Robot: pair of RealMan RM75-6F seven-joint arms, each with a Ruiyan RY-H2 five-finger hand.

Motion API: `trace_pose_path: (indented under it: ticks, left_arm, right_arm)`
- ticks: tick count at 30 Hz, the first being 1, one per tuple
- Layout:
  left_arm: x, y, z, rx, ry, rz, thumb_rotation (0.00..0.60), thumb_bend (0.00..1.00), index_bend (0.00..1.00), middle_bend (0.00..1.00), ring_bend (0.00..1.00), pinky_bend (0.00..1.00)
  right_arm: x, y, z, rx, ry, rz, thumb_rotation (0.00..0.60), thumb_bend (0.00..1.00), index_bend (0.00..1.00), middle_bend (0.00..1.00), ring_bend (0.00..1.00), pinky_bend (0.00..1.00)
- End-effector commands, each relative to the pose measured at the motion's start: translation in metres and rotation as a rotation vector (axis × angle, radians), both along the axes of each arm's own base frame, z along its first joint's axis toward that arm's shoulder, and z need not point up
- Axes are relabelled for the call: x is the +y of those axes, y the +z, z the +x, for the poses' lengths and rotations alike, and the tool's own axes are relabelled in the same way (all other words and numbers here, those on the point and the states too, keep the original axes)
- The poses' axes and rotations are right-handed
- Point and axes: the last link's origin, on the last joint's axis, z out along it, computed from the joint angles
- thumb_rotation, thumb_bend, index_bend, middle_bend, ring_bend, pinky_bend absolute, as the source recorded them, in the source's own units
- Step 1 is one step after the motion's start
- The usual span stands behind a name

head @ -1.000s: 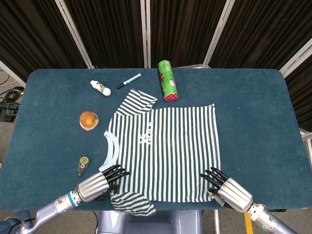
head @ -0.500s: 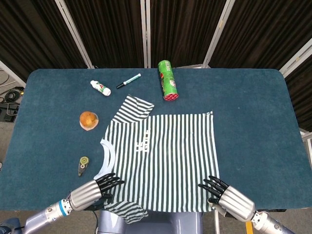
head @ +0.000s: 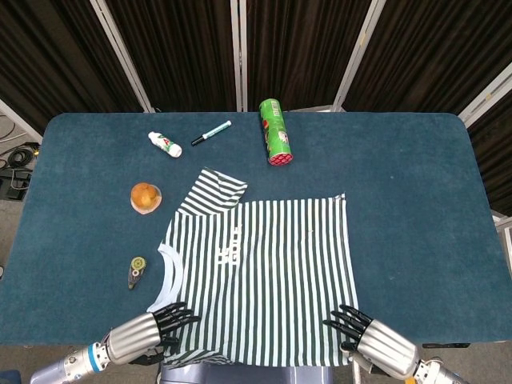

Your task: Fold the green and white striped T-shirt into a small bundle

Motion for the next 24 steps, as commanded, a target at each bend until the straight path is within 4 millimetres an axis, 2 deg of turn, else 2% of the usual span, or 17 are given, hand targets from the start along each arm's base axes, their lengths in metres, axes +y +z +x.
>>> trace_pose_path:
  ticks: [1,24]
  left_arm:
    - [-0.005,0.001,-0.002,0.009,-0.011,-0.007,0.600,0.55,0.79,0.01,0.00,0.00]
    - [-0.032,0.010,-0.012,0.005,-0.026,-0.061,0.600,0.55,0.79,0.01,0.00,0.00]
  right_arm:
    - [0.004,0.002,0.000,0.009,0.009,0.008,0.600,0.54,0.72,0.09,0.00,0.00]
    - [0.032,0.004,0.005,0.015,0.035,0.083,0.600,0.54,0.73,0.10,0.00,0.00]
